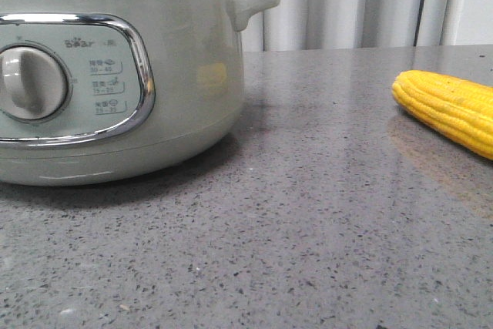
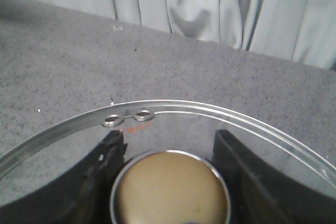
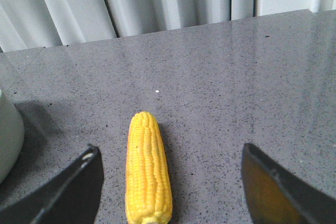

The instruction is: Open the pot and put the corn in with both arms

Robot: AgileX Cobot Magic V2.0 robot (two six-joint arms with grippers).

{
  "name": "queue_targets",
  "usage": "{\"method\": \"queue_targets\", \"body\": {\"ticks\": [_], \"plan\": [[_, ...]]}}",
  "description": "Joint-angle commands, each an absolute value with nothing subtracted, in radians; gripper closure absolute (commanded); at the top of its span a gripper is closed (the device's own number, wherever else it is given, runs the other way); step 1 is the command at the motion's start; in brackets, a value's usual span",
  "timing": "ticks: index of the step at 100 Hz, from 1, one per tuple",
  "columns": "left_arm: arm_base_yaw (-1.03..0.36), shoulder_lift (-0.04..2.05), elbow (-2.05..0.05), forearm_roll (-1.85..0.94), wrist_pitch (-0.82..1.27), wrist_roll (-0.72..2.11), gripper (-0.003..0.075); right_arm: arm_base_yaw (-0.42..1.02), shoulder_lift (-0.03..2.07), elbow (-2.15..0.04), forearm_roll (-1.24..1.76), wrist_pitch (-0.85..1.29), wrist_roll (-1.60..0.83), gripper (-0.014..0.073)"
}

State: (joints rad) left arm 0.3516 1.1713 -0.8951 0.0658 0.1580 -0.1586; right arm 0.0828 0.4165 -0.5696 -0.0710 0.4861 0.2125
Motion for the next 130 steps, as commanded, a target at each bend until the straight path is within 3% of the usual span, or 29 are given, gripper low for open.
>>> {"method": "queue_targets", "body": {"ticks": [1, 65, 75, 92, 130], "plan": [[0.353, 1.161, -0.912, 0.061, 0.021, -0.166, 0.0566, 0.076, 0.431, -0.606, -0.084, 0.408, 0.205, 0.0113], [0.351, 1.330, -0.757, 0.061, -0.136, -0.166, 0.0564, 0.076, 0.431, -0.606, -0.091, 0.503, 0.205, 0.0113], [0.351, 1.337, -0.741, 0.061, -0.136, -0.166, 0.0533, 0.076, 0.431, -0.606, -0.093, 0.503, 0.205, 0.0113], [0.351, 1.337, -0.710, 0.061, -0.136, -0.166, 0.0405, 0.076, 0.431, -0.606, -0.093, 0.503, 0.205, 0.0113], [0.351, 1.337, -0.692, 0.061, -0.079, -0.166, 0.0402, 0.076, 0.431, -0.606, -0.093, 0.503, 0.205, 0.0113]]}}
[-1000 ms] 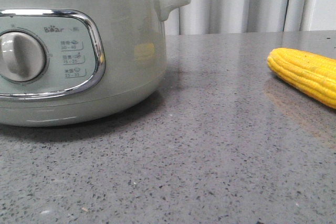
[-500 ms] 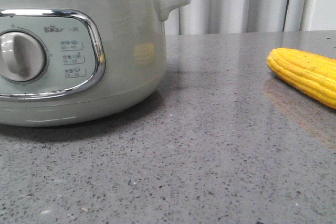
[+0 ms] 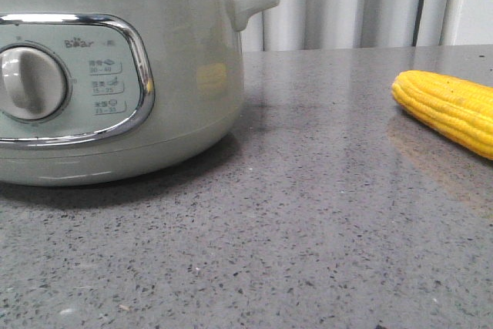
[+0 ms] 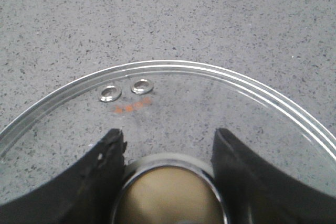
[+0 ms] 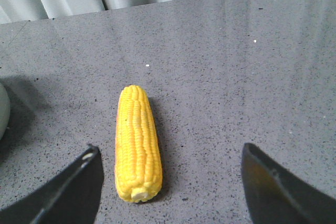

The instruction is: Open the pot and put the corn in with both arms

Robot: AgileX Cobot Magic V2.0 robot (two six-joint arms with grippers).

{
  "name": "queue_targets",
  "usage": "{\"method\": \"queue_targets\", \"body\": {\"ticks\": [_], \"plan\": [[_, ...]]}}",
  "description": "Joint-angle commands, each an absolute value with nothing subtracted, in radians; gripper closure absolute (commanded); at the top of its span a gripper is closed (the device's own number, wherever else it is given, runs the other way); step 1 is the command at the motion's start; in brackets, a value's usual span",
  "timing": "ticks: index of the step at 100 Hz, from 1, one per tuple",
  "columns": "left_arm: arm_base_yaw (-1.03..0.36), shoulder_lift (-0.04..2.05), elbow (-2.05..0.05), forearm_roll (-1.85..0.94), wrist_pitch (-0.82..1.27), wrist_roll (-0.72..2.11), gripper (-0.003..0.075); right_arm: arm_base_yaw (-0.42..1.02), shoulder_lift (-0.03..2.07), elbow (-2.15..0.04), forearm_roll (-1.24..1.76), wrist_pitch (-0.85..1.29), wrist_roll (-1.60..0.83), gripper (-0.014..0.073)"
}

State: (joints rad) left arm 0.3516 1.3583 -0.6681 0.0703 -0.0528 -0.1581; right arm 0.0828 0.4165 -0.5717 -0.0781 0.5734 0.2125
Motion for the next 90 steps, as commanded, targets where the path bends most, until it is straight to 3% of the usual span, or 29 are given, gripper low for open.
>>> {"method": "queue_targets", "body": {"ticks": [1, 12, 34, 62, 90], "plan": [[0.351, 1.337, -0.692, 0.061, -0.079, -0.166, 0.0402, 0.076, 0.431, -0.606, -0.093, 0.503, 0.205, 0.0113], [0.351, 1.317, -0.692, 0.061, -0.090, -0.166, 0.0392, 0.076, 0.431, -0.606, -0.093, 0.503, 0.205, 0.0113], [0.326, 1.269, -0.692, 0.010, -0.134, -0.166, 0.0253, 0.076, 0.431, -0.606, -0.093, 0.503, 0.205, 0.0113], [0.272, 1.125, -0.701, 0.000, -0.174, -0.166, 0.0259, 0.076, 0.431, -0.606, -0.093, 0.503, 0.205, 0.0113], [0.191, 0.810, -0.701, -0.032, -0.071, -0.166, 0.0259, 0.100, 0.508, -0.615, -0.089, 0.484, 0.123, 0.0113]]}}
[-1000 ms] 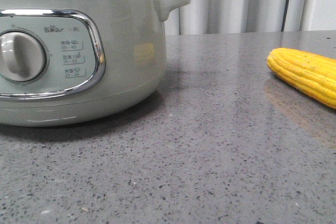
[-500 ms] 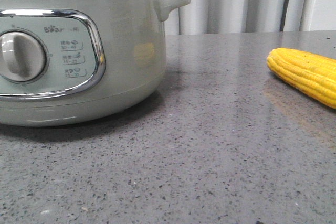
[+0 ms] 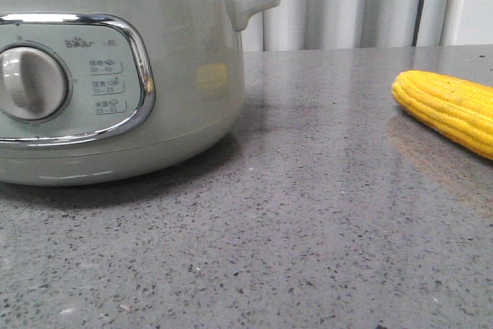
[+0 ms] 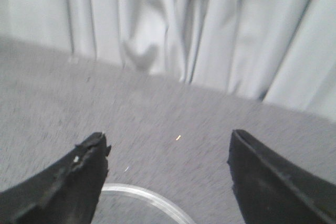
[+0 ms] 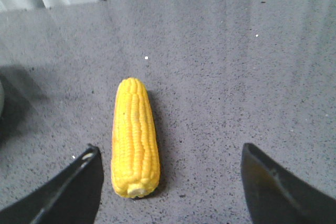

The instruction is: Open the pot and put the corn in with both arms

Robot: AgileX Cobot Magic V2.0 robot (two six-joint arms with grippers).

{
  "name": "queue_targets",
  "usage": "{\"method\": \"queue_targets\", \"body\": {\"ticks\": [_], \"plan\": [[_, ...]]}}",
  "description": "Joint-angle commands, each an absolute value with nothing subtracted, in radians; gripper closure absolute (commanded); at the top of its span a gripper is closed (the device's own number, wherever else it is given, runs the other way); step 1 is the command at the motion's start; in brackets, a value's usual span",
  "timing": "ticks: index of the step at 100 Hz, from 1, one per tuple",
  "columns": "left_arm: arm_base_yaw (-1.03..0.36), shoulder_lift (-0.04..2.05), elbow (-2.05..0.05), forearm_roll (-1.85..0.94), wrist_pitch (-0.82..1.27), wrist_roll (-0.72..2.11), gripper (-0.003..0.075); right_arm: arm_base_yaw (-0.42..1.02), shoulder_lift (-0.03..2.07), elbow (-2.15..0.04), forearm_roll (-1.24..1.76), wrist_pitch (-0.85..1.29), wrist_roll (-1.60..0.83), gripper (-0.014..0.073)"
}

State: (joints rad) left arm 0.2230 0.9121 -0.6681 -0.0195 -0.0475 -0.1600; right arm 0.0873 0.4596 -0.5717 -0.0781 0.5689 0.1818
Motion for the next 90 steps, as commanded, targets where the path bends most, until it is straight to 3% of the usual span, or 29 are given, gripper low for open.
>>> {"method": "queue_targets", "body": {"ticks": [1, 36, 65, 90], "plan": [[0.188, 0.794, -0.701, -0.032, -0.066, -0.166, 0.0259, 0.104, 0.517, -0.618, -0.089, 0.484, 0.121, 0.0113], [0.028, 0.558, -0.701, -0.025, 0.022, -0.166, 0.0259, 0.238, 0.856, -0.877, -0.082, 0.553, 0.096, 0.0113], [-0.031, 0.512, -0.701, -0.025, 0.187, -0.166, 0.0259, 0.250, 1.184, -1.113, -0.082, 0.779, 0.048, 0.0113], [-0.067, 0.510, -0.701, -0.025, 0.201, -0.166, 0.0259, 0.250, 1.389, -1.154, -0.074, 0.792, 0.030, 0.0113]]}}
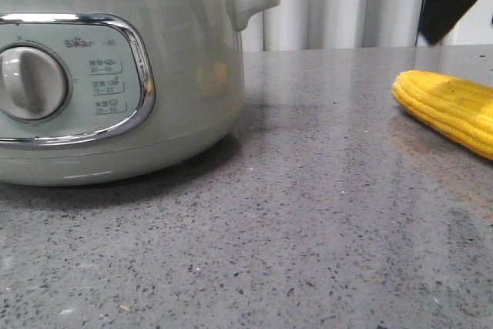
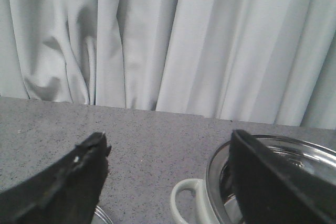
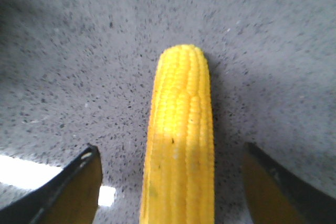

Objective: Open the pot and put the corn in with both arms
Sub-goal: 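Grasp the yellow corn cob with the right gripper and lift it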

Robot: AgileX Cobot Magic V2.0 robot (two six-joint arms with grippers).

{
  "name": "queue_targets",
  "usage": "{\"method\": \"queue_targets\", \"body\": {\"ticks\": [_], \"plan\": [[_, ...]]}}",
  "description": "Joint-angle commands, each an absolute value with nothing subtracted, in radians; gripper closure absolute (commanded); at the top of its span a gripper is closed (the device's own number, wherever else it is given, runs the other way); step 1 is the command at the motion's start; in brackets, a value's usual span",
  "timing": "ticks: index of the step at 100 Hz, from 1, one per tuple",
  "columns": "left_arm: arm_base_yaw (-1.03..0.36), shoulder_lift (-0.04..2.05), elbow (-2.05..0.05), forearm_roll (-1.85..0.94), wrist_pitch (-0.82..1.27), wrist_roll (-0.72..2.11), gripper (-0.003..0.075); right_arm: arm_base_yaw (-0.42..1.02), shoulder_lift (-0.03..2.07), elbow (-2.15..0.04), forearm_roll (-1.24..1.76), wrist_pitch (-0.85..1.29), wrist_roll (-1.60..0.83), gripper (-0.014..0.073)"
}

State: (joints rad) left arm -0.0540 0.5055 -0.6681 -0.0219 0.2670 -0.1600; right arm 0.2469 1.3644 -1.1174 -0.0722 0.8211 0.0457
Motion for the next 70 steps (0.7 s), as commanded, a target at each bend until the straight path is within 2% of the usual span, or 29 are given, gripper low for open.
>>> {"method": "queue_targets", "body": {"ticks": [1, 28, 35, 42, 59, 70], "plan": [[-0.067, 0.510, -0.701, -0.025, 0.201, -0.166, 0.0259, 0.250, 1.394, -1.154, -0.074, 0.795, 0.030, 0.0113], [-0.067, 0.510, -0.701, -0.025, 0.201, -0.166, 0.0259, 0.244, 1.532, -1.154, -0.081, 0.774, 0.030, 0.0116], [-0.067, 0.510, -0.701, -0.025, 0.201, -0.166, 0.0259, 0.244, 1.553, -1.154, -0.081, 0.774, 0.030, 0.0139], [-0.067, 0.510, -0.701, -0.025, 0.203, -0.166, 0.0259, 0.244, 1.557, -1.154, -0.079, 0.778, 0.030, 0.0211], [-0.067, 0.510, -0.699, -0.025, 0.209, -0.166, 0.0259, 0.246, 1.509, -1.183, -0.077, 0.801, 0.030, 0.0480], [-0.067, 0.510, -0.699, -0.025, 0.209, -0.166, 0.0259, 0.264, 1.435, -1.236, -0.066, 0.802, 0.030, 0.0545]]}}
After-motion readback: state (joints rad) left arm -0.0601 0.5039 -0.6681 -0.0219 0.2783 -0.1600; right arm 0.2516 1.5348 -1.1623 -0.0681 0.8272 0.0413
